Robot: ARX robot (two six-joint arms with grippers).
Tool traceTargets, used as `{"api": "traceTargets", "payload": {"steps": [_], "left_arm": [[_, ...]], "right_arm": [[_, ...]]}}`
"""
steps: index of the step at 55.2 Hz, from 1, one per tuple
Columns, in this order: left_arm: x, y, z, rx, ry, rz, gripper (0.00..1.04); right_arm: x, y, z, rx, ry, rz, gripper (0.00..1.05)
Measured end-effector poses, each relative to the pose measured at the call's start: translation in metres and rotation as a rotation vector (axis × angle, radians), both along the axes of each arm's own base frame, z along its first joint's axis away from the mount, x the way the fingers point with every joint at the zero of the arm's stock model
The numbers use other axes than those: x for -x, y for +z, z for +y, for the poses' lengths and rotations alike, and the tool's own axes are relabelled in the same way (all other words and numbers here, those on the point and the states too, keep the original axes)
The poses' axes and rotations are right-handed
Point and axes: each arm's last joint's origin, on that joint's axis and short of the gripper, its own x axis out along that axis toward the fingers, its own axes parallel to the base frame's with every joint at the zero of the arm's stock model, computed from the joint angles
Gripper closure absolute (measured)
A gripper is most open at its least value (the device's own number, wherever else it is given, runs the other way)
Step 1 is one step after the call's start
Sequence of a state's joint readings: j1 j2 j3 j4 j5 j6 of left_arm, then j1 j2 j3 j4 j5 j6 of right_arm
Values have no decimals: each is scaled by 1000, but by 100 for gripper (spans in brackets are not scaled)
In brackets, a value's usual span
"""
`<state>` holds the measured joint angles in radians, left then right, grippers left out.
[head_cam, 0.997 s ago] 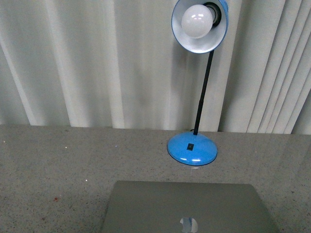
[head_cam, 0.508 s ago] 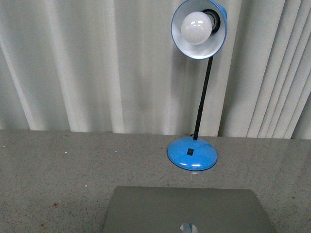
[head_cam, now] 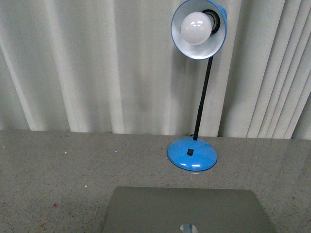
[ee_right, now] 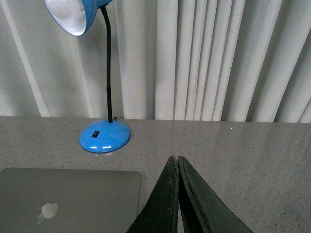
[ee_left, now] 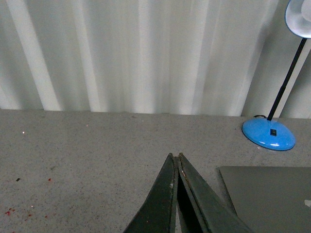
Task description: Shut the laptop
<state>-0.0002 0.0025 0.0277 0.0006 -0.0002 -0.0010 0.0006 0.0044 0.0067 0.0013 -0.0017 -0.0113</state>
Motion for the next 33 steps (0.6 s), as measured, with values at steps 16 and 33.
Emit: {"api": "traceTargets", "payload": {"steps": [16, 33], "left_arm": [[0, 0, 0, 1, 0, 0, 56], [0, 0, 0, 0, 0, 0, 7]], "right_arm": [[0, 0, 0, 0, 0, 0, 49], [0, 0, 0, 0, 0, 0, 8]]}}
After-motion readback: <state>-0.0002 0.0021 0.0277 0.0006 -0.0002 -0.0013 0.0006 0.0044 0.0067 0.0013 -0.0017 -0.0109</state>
